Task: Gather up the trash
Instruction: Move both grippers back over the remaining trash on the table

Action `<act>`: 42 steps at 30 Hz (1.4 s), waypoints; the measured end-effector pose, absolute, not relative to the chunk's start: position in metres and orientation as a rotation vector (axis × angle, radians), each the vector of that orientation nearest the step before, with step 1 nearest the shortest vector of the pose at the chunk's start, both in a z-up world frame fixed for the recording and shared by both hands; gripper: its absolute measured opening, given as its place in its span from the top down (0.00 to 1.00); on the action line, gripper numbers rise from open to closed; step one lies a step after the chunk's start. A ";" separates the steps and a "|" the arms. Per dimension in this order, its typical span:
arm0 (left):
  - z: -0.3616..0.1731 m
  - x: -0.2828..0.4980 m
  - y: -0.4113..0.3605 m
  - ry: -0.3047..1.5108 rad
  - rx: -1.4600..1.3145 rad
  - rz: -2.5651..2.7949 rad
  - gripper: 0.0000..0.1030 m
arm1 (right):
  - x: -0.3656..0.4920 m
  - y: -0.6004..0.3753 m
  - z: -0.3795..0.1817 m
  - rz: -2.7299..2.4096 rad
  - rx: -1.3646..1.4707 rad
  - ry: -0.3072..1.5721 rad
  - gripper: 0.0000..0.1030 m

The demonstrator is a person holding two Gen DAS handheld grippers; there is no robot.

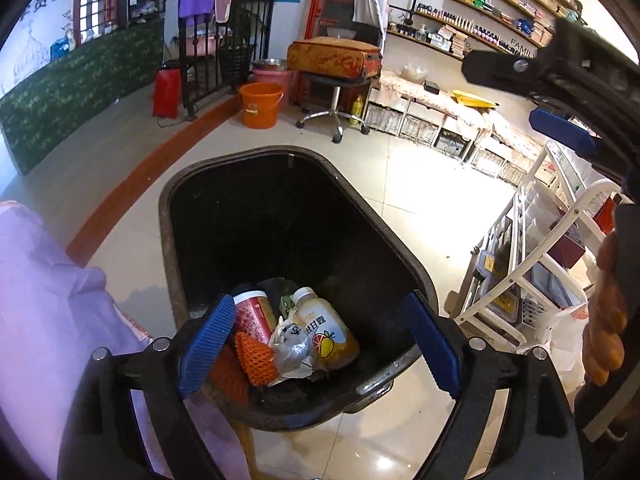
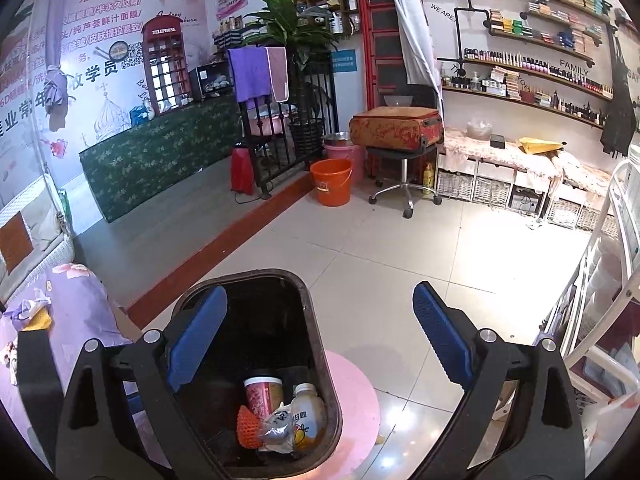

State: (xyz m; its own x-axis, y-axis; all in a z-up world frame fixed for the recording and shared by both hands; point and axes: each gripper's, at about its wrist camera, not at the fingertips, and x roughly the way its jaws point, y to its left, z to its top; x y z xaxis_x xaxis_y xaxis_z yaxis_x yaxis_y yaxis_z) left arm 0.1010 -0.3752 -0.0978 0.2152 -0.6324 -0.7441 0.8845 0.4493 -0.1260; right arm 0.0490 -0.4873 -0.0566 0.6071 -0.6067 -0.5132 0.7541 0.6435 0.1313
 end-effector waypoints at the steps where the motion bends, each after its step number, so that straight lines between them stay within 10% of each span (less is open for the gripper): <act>1: -0.097 0.100 -0.374 0.824 0.357 -1.076 0.17 | 0.050 -0.487 -0.056 -0.808 0.351 0.453 0.10; 42: -0.081 0.163 -0.092 0.817 0.085 -0.451 0.07 | 0.228 -0.299 -0.089 -0.073 0.188 0.750 0.09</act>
State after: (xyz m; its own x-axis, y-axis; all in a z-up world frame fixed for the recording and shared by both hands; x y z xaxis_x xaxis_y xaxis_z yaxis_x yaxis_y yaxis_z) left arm 0.1628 -0.0925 -0.0810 0.5957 -0.3557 -0.7202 0.4205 0.9020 -0.0978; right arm 0.2278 -0.2993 -0.0888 0.7298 0.0012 -0.6837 0.1332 0.9806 0.1439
